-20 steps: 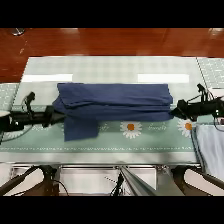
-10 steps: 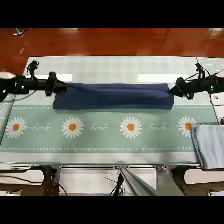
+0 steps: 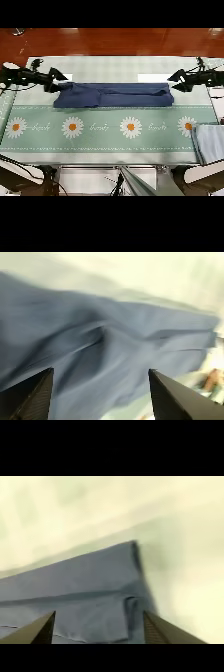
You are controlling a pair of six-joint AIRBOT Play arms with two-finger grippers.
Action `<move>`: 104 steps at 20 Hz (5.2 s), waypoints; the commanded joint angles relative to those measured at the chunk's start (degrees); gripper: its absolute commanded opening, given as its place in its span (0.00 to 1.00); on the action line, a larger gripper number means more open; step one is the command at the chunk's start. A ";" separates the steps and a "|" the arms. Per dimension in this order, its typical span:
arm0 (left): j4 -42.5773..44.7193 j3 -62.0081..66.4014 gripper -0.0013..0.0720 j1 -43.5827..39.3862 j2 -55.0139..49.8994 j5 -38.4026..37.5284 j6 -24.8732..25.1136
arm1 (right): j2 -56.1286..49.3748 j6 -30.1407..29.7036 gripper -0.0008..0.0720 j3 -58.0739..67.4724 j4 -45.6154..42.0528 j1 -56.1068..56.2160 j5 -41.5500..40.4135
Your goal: Fold the shirts.
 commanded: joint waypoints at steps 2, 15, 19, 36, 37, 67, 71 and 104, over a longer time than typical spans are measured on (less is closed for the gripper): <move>21.99 0.70 0.97 8.11 7.06 -6.49 -5.31 | 0.37 -0.20 0.87 2.14 -7.89 -6.71 8.85; 8.63 -34.86 0.65 -12.26 38.53 21.42 9.29 | -4.74 -3.58 0.04 -1.36 -3.08 4.22 9.14; 5.42 -34.84 0.04 -20.41 38.38 22.49 9.75 | 5.99 -3.13 0.04 -1.57 -7.50 2.05 12.55; 16.98 25.55 0.04 -66.58 -15.30 10.49 -13.38 | 64.00 3.82 0.04 -29.03 -4.52 2.56 16.85; 14.43 25.62 0.04 -68.15 -16.13 10.84 -13.35 | 64.06 3.82 0.04 -29.03 -4.07 2.56 16.87; 17.40 -54.55 0.04 -15.06 89.50 10.71 -12.70 | -5.38 10.29 0.12 18.47 1.14 50.47 -7.93; 17.42 -59.21 0.04 -15.04 88.76 14.29 -12.68 | -5.92 8.28 0.87 19.56 6.14 47.78 2.25; 15.76 -59.21 0.04 -15.06 87.06 20.15 -12.68 | 15.15 -3.26 0.04 -25.64 14.91 36.85 -10.29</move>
